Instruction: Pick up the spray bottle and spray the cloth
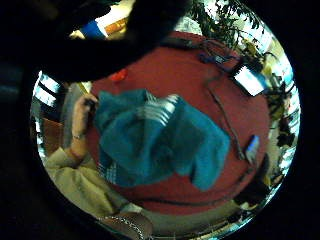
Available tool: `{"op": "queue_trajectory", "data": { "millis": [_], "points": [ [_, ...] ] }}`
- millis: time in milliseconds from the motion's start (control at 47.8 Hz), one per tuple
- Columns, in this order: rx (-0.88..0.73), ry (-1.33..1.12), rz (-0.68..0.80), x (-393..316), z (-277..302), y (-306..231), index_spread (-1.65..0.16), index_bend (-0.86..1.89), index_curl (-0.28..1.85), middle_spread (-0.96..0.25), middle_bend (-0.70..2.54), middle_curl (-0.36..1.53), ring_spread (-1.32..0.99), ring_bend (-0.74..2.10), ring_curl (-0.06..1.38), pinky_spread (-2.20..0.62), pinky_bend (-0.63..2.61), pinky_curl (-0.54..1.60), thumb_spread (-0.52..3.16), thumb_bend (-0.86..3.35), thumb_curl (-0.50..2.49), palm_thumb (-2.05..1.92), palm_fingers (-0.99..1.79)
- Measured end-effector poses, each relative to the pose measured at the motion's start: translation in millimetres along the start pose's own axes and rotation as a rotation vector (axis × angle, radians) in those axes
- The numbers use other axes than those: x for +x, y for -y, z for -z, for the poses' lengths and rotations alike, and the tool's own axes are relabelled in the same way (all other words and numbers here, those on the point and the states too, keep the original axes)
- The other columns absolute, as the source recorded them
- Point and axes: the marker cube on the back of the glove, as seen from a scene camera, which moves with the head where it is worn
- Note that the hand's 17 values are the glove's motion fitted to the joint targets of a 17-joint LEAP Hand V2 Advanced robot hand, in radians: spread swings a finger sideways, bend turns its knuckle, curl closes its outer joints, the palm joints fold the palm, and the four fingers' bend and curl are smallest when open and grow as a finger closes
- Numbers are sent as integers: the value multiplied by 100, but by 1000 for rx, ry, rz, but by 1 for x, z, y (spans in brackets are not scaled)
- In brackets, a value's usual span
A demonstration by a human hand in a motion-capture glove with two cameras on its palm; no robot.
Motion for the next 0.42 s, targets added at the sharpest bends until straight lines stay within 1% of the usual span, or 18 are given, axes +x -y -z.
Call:
{"op": "queue_trajectory", "data": {
  "millis": [126, 230, 314, 419],
  "points": [
    [-35, -98, 15, -11, -6, -38, -38, 15, 28, -2, 20, 37, -6, 42, 37, 23, 22, 34, 95, -3, 44, 63, 35],
    [-48, -203, 35, -19, -14, -60, -39, 14, 28, -3, 20, 37, -6, 39, 36, 23, 22, 35, 98, -2, 42, 65, 34],
    [-61, -294, 45, -23, -22, -69, -39, 14, 27, -3, 20, 36, -6, 36, 35, 23, 22, 35, 100, -2, 42, 67, 34],
    [-77, -309, 64, -29, -29, -71, -40, 14, 26, -3, 20, 36, -6, 35, 34, 22, 21, 35, 101, -2, 41, 67, 35]
  ]
}}
